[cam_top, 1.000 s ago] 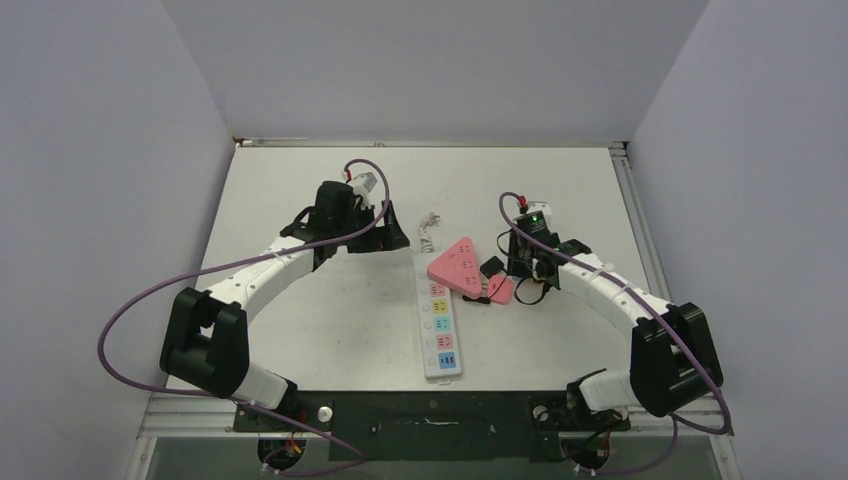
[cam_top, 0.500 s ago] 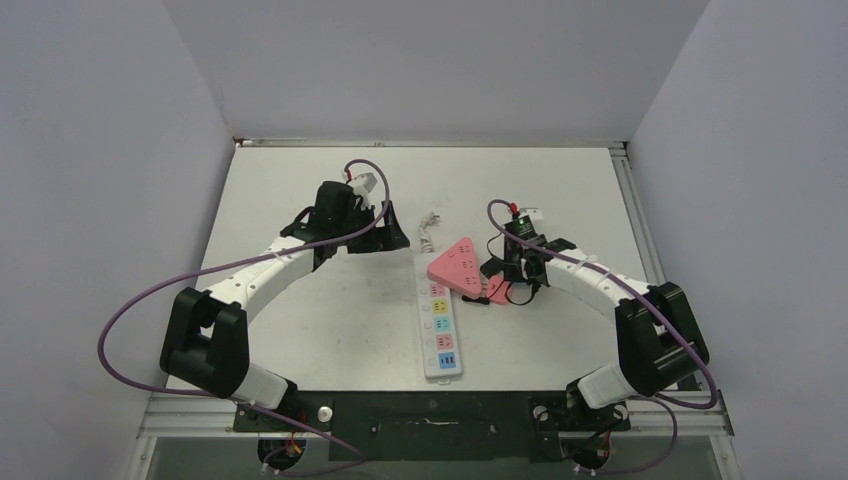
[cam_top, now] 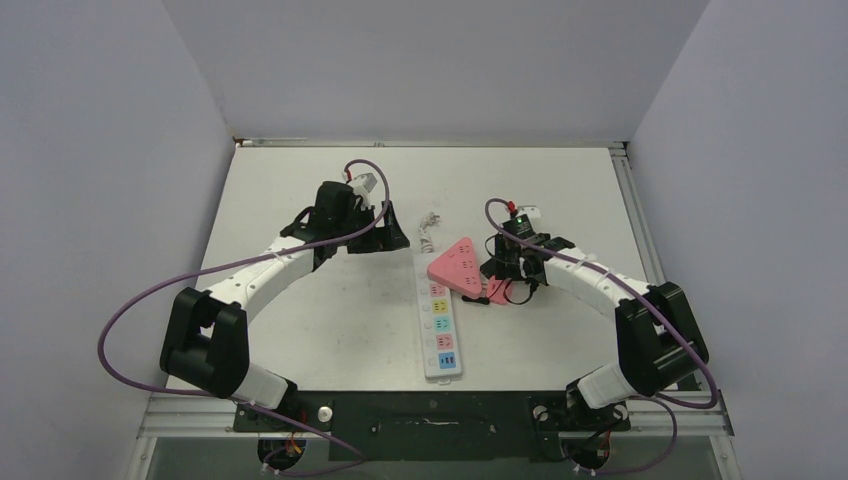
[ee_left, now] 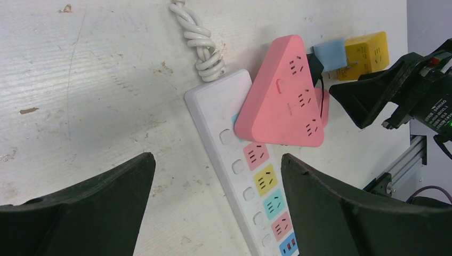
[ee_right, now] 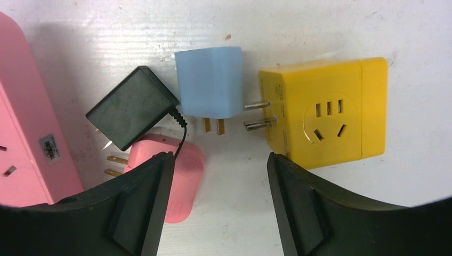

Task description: Pull the plug off the socket

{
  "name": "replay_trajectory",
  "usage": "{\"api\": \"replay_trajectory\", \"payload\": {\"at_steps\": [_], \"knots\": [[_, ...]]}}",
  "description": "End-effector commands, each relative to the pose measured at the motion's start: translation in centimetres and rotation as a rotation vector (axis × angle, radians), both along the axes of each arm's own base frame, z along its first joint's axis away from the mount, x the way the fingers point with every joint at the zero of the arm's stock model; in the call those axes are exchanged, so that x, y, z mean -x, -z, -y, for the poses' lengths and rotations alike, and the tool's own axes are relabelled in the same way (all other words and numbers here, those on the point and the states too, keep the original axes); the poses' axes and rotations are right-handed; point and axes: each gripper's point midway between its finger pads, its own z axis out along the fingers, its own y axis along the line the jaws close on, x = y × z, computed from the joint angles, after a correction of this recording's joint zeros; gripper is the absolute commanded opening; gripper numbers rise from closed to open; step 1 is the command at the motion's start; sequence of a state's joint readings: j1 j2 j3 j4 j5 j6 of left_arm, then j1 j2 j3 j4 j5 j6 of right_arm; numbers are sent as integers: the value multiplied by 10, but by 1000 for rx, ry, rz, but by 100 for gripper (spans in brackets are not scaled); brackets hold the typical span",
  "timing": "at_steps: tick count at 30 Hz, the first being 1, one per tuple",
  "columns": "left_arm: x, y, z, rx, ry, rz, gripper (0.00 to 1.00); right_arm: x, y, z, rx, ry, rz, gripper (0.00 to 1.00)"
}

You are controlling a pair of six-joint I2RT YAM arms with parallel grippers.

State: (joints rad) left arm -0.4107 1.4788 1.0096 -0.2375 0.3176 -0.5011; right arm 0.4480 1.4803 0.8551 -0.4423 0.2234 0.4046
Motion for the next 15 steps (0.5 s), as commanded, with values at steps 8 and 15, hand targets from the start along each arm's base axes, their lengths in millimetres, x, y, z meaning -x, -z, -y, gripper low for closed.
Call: {"api": "replay_trajectory", "payload": {"at_steps": [8,15], "knots": [[-1,-23,-2,53,4,33,85,-30,-70,-18,-115,-38,229,79],[4,-31,3,87,46,53,85,-41,-91,-57,-296,-200,285,82]]}}
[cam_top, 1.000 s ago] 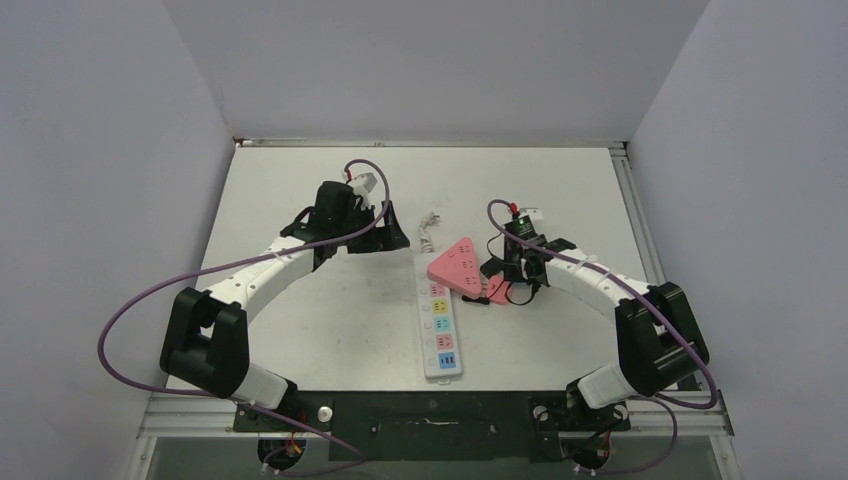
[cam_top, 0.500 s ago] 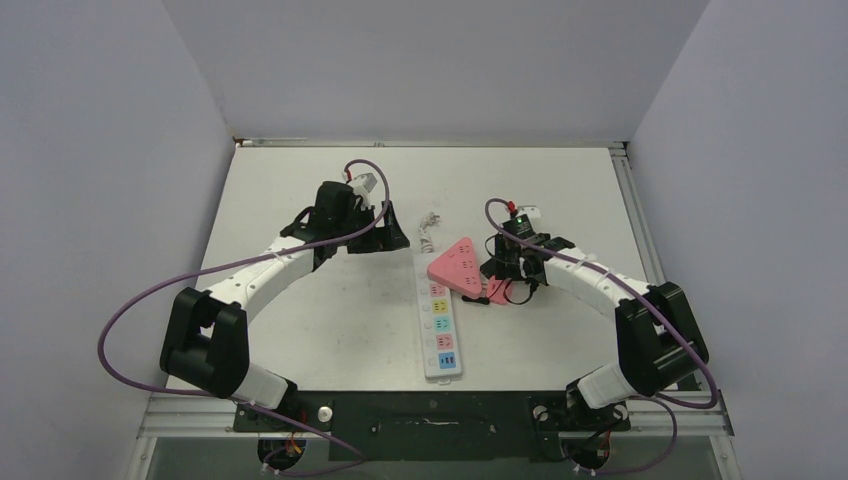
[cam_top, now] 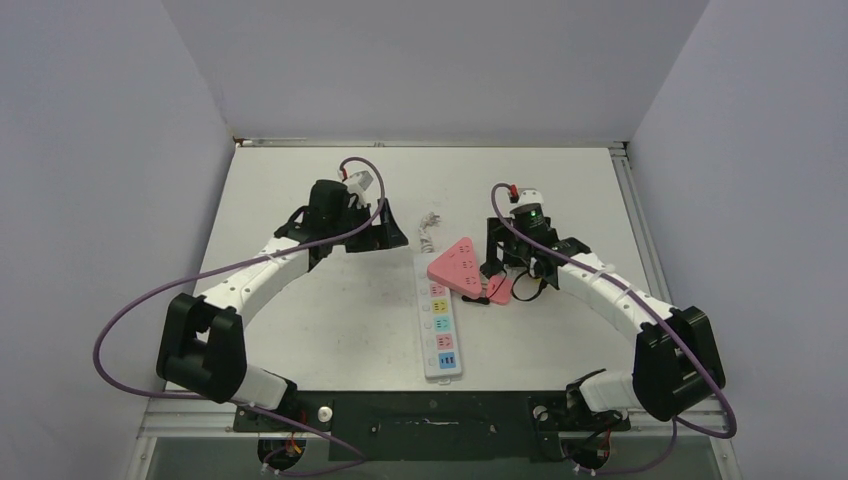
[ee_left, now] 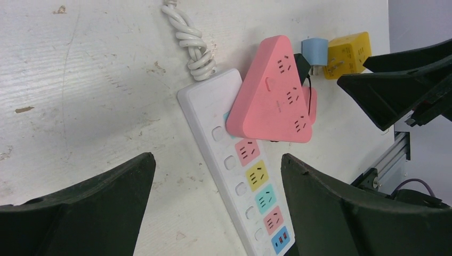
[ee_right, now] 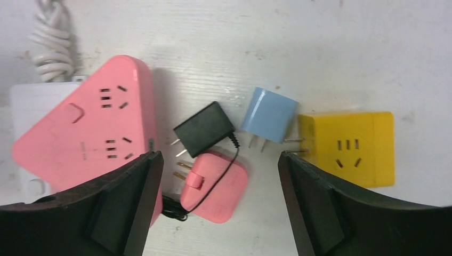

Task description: Pull the plug off the socket

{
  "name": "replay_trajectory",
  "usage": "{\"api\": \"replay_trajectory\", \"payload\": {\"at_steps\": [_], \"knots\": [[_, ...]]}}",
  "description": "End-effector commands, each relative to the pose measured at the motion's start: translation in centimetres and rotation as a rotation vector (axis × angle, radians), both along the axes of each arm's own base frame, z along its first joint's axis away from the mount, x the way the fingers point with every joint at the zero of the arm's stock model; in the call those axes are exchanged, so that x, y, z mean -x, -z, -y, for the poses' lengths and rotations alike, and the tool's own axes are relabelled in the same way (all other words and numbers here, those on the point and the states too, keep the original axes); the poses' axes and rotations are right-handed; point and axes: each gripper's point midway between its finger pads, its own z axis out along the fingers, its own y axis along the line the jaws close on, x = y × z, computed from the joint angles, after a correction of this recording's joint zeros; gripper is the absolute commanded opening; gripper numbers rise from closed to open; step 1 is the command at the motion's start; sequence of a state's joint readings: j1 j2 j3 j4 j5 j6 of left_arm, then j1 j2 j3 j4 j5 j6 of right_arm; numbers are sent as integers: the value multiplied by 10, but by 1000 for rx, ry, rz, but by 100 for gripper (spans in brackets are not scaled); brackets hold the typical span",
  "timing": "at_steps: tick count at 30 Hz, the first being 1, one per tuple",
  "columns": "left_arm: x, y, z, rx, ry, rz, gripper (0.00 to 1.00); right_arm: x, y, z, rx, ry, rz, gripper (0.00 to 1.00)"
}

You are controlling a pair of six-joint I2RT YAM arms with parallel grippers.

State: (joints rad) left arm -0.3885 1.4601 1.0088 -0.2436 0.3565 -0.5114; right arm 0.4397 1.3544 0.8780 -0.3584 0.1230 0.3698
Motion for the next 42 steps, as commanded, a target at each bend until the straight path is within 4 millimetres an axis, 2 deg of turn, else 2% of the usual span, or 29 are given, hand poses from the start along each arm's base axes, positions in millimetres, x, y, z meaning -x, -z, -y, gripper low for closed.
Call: {"api": "replay_trajectory", "payload": {"at_steps": [1,3,5,8,14,19,25,31,37,42], "knots": [[3,-23,8,62,53,59,85,-19,-40,-38,-165,-158,121,82],[5,-24,11,76,74,53,84,-19,-45,-51,-224,-227,133,84],[6,-23,13,84,87,50,84,-21,-47,-59,-259,-271,140,91],[6,-20,16,95,105,49,84,-23,-43,-70,-287,-324,133,98],[6,-14,27,139,151,14,84,-26,-30,-93,-414,-416,127,99],[7,-1,29,142,150,-24,84,-26,-14,-109,-479,-467,89,98],[7,32,28,104,114,-153,81,-24,8,-123,-542,-496,11,95],[8,50,31,108,110,-220,78,-23,18,-132,-579,-516,-8,90],[13,67,40,128,124,-283,67,-20,36,-137,-609,-521,-58,83],[21,84,46,128,132,-342,56,-19,48,-133,-597,-493,-97,80]]}}
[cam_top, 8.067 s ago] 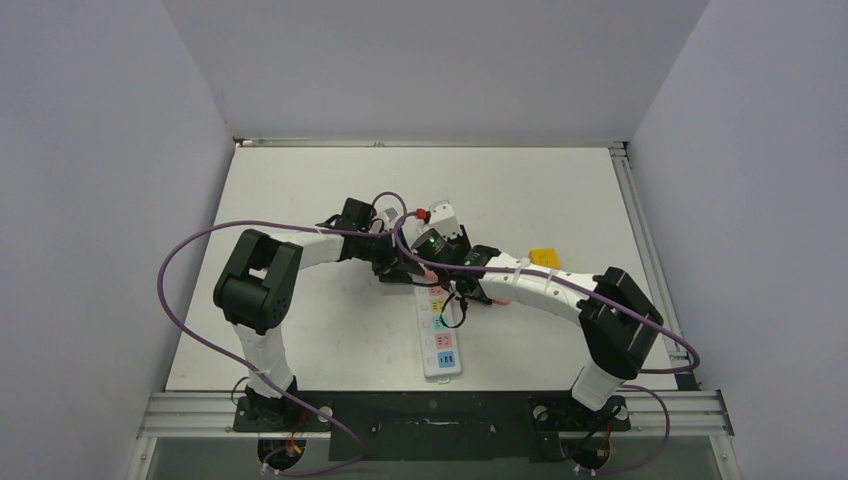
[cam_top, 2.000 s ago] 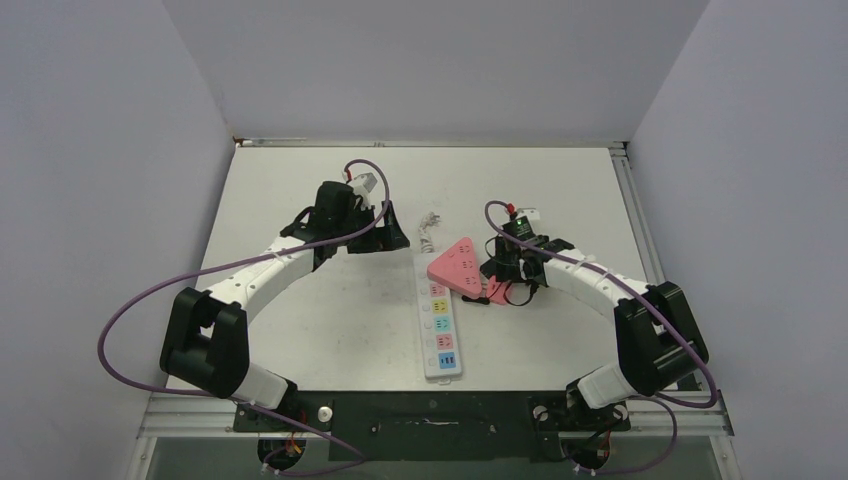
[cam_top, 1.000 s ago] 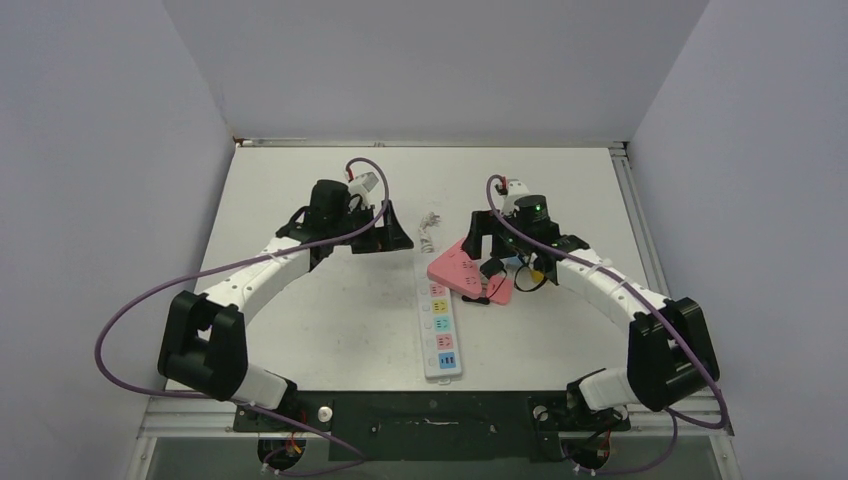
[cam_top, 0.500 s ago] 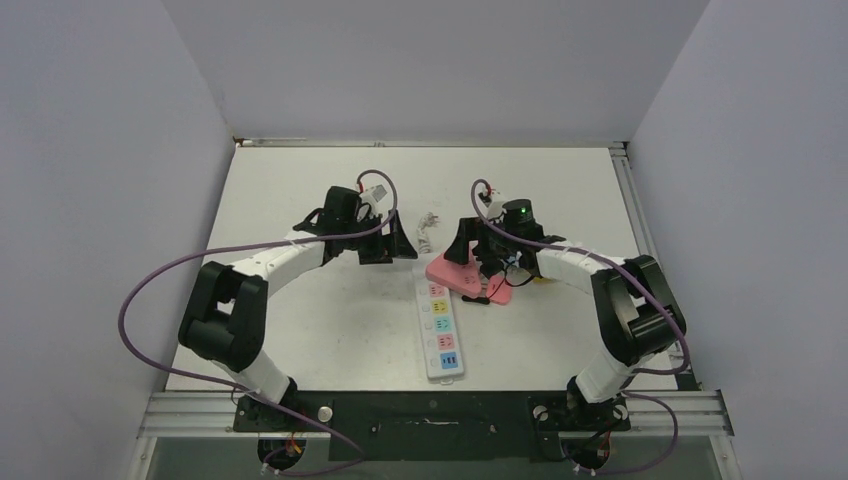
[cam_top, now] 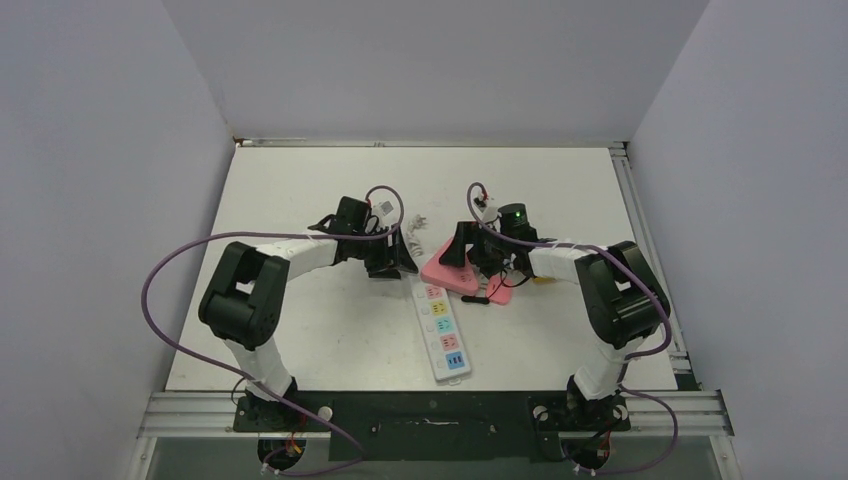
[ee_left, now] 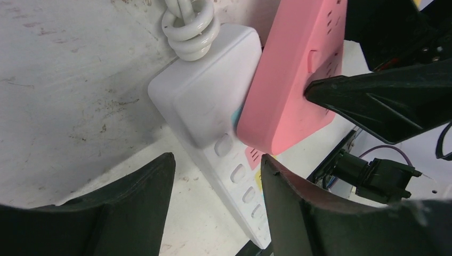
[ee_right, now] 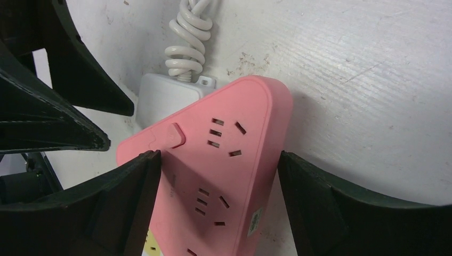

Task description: Pull the plug off the socket

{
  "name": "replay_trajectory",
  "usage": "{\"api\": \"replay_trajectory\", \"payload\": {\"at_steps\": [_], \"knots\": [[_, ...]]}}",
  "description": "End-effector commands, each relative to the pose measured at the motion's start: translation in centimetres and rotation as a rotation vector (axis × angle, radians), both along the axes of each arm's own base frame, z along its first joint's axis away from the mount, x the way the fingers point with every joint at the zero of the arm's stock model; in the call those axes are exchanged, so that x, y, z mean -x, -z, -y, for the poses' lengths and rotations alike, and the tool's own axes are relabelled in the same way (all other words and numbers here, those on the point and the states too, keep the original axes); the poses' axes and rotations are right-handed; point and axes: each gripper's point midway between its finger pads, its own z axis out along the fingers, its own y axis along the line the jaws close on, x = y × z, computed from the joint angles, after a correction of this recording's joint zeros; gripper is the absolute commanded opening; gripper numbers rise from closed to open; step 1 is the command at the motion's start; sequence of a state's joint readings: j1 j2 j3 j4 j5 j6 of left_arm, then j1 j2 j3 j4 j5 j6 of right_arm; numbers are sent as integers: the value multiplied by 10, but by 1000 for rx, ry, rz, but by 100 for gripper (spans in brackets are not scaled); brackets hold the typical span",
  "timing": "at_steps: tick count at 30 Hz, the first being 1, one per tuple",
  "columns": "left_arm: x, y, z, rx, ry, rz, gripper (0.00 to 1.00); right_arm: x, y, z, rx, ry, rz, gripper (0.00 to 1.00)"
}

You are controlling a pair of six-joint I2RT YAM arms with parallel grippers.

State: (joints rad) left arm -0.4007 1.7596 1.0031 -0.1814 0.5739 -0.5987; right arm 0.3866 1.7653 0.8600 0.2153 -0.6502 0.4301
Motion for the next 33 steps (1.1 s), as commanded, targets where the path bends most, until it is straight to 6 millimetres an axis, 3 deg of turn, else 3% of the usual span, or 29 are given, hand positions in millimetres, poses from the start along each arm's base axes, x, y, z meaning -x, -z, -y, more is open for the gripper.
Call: {"api": "replay_trajectory", "payload": {"at_steps": [1,10,21,26,29,33], "knots": [[-2,0,12,42,18,-12,54,-2,-2,-4,-25,-20,13,79],[1,20,9,11,-5,-66,46,7,-6,-13,-115,-40,-76,62],[1,23,6,21,-31,-88,43,15,-27,-18,-281,-24,-135,35],[-12,4,1,70,-59,-54,48,18,-39,-17,-339,-11,-136,18],[-25,-19,-10,102,-90,19,64,17,-51,-16,-372,4,-113,6],[-31,-55,-16,156,-93,129,74,15,-68,-13,-425,39,-83,5]]}}
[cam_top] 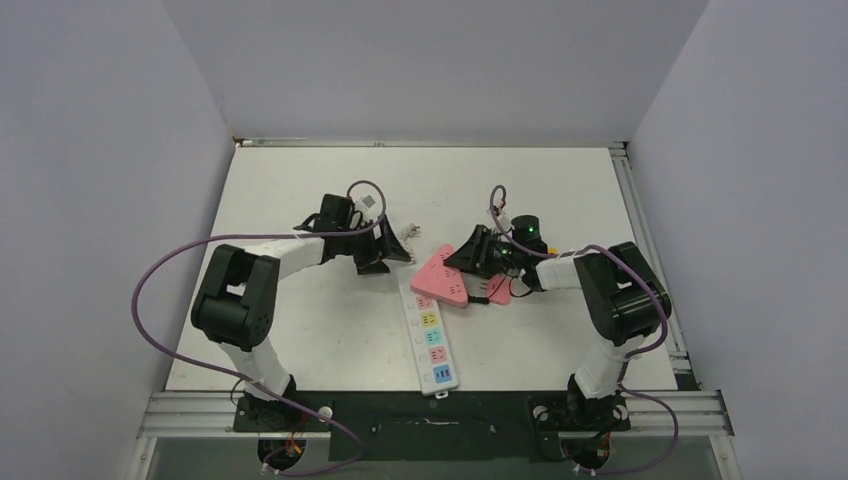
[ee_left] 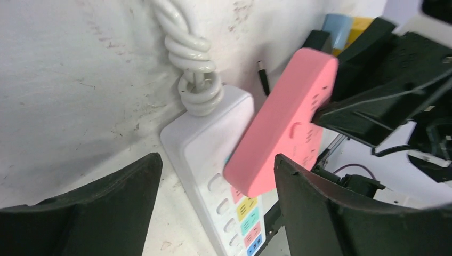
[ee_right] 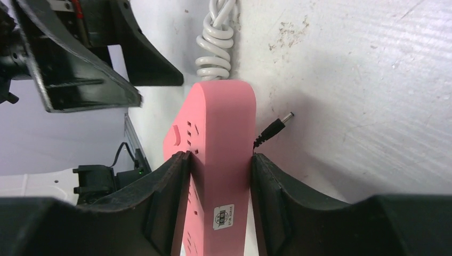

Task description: Pull the plug off the socket

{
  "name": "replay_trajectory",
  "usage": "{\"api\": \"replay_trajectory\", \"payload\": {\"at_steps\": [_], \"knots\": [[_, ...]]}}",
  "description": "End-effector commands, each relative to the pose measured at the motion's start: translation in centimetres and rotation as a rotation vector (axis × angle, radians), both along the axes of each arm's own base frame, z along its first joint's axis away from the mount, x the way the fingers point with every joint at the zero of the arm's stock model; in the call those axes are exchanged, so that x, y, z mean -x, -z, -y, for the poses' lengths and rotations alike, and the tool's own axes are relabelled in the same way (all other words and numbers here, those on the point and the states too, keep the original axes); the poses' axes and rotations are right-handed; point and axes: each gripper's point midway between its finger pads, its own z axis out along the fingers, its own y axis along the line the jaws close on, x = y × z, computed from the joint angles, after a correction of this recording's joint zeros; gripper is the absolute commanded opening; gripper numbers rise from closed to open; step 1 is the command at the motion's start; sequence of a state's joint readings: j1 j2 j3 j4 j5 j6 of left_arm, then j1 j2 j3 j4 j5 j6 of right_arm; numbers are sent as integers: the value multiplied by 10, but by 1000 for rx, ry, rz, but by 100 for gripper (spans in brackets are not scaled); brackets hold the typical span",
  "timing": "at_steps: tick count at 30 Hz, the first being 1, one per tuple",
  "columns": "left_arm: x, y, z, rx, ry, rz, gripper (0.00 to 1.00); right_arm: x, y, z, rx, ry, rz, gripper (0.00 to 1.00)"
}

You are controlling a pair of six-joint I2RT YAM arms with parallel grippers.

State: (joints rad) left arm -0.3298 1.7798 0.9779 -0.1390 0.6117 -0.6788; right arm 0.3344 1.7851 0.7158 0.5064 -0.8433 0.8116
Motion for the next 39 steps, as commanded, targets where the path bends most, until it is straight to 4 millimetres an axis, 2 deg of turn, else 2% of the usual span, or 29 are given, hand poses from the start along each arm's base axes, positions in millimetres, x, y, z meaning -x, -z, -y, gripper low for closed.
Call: {"api": "replay_trajectory", "payload": {"at_steps": [1,4,6,10,12,16,20,26,34,39], "knots": [[-18,-68,1,116,1,224,75,-8,-60,-6,-142,15,153,5],[-10,-93,5,195,15,287,77,-6,-75,-4,-214,54,168,5],[-1,-102,7,245,12,289,77,-6,-87,-3,-261,79,181,5],[15,-105,6,309,-27,275,77,-7,-99,0,-312,118,198,5],[24,-99,3,308,-57,272,77,-7,-103,0,-320,126,204,5],[43,-73,0,224,-98,266,78,-9,-100,-2,-254,125,222,5],[64,-54,20,151,-44,259,78,-6,-86,-7,-102,120,240,5],[69,-36,28,143,-55,246,76,1,-90,-9,-48,154,259,5],[88,-9,32,-35,-54,231,78,2,-85,-16,37,222,271,5],[100,-5,30,-52,-107,230,82,-2,-83,-10,80,270,275,5]]}}
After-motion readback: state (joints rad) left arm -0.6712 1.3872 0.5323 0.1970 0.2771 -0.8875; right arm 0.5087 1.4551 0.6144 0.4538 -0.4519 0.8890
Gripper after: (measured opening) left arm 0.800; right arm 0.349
